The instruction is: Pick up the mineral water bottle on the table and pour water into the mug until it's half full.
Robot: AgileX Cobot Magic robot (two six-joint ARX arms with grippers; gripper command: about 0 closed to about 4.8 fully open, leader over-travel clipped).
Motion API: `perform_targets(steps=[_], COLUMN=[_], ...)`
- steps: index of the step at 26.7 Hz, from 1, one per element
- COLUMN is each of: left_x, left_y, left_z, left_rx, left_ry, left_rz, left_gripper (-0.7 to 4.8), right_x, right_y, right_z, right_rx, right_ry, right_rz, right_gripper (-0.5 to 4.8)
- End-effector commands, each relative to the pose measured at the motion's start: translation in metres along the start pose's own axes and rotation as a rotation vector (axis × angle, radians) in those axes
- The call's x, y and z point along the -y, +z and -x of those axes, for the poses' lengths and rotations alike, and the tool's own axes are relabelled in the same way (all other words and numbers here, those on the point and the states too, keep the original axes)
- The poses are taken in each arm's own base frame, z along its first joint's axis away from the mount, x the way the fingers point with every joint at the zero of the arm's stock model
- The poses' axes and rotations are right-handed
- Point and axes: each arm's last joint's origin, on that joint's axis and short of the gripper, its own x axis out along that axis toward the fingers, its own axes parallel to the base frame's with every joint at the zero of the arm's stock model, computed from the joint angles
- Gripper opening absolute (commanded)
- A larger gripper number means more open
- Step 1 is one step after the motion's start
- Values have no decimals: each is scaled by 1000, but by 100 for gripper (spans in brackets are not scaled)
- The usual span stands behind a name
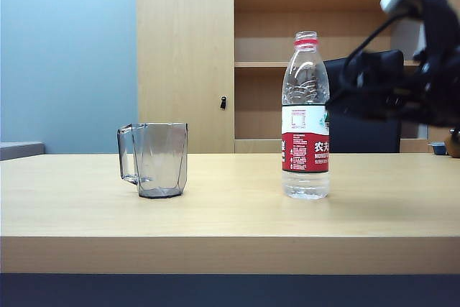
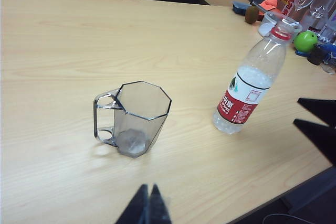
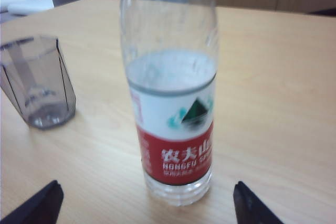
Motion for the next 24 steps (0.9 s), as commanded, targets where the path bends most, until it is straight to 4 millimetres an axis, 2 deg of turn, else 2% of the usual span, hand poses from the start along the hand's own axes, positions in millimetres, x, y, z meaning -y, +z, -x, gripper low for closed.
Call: perform_targets(steps=[1, 9, 12, 14, 16, 24], left_x=[0, 0, 0, 0, 0, 0], left_y=[0, -1, -1, -1, -1, -1], left_z=[1, 1, 1, 1, 1, 1], left_rx=[-12, -18, -18, -18, -18, -17], left_ry=[-3, -3, -2, -2, -2, -3], left_rz=[5, 9, 9, 9, 8, 8], left_gripper=[-6, -6, -6, -6, -5, -6], right_x=[1, 4, 1, -2, -2, 1], right_y=[-2, -20, -17, -12, -10, -9], right_z=[-8, -47, -63, -83, -94, -122], right_rx=[90, 103, 120, 120, 105, 73], right_ry=[5, 34, 58, 72, 72, 72], right_rz=[12, 12, 18, 19, 17, 12], right_gripper=[479, 479, 479, 479, 479, 479])
